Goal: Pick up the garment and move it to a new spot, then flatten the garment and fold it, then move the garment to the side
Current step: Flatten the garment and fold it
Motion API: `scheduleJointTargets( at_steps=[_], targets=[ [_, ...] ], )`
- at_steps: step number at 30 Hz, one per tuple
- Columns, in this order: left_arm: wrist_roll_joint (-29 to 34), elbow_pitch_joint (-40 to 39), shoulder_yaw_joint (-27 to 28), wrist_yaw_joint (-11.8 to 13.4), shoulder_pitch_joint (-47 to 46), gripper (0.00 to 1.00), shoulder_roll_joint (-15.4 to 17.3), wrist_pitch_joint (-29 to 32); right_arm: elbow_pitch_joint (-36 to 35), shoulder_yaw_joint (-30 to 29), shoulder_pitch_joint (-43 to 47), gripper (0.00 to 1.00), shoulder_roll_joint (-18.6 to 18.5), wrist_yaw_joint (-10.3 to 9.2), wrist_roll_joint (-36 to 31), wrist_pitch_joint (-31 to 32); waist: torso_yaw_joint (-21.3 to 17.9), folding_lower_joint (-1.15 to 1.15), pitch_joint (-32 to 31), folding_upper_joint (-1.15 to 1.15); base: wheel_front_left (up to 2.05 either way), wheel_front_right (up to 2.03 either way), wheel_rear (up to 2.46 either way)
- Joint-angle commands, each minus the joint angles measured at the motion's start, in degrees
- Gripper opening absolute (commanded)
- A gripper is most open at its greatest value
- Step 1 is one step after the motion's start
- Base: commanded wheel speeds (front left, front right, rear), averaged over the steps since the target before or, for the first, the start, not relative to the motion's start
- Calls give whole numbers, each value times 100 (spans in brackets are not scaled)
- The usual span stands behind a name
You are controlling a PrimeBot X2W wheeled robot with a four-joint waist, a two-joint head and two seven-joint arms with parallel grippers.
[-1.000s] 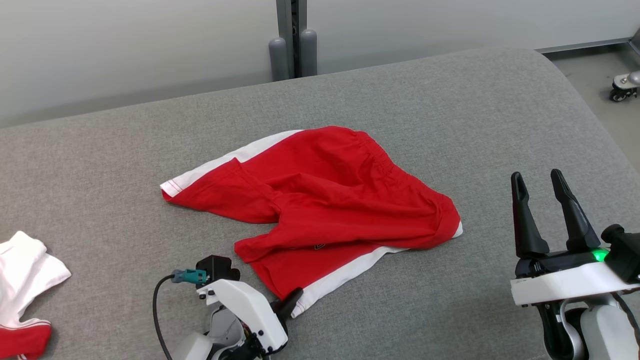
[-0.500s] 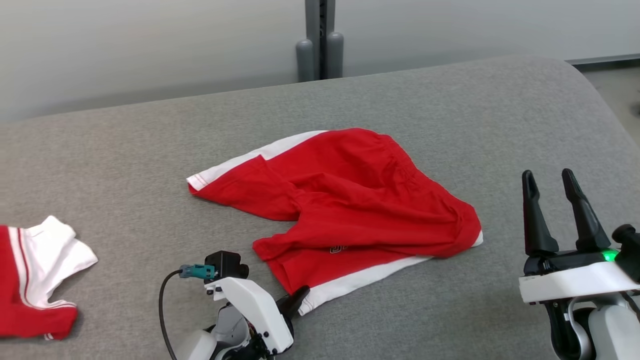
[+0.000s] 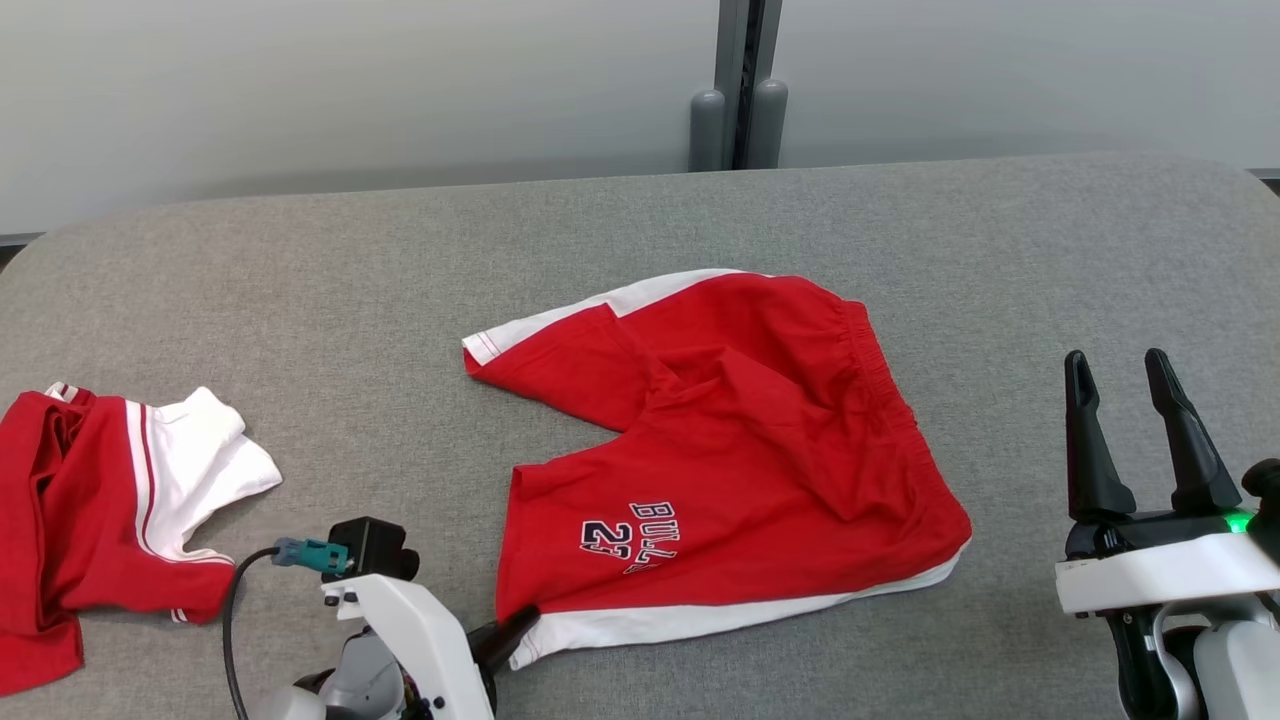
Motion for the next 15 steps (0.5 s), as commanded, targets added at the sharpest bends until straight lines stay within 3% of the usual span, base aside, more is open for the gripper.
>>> scheduleJointTargets(
  at_steps=[1, 9, 10, 11, 12, 15],
  targets=[
    [-19, -36, 40, 28, 34, 0, 63, 18, 3, -12, 12, 100, -59, 14, 5, -33, 6, 0, 0, 0, 0, 0, 0],
    [73, -52, 46, 104, 181, 0, 190, -50, 63, 25, 1, 100, -119, 14, 35, -33, -13, 0, -44, 0, 0, 0, 0],
    [86, -58, 33, 114, 199, 16, 180, -66, 70, 19, 9, 100, -125, 14, 34, -33, -10, 0, -52, 0, 0, 0, 0],
    [103, -65, 20, 120, 214, 75, 171, -77, 76, 22, 20, 100, -130, 14, 26, -33, -8, 0, -62, 0, 0, 0, 0],
    [115, -67, -1, 109, 231, 100, 164, -71, 81, 33, 32, 100, -127, 14, 11, -33, -7, 0, -75, 0, 0, 0, 0],
    [83, -65, -38, 71, 275, 100, 155, -56, 110, 74, 68, 100, -122, 14, -11, -33, -7, 0, -131, 0, 0, 0, 0]
  ],
)
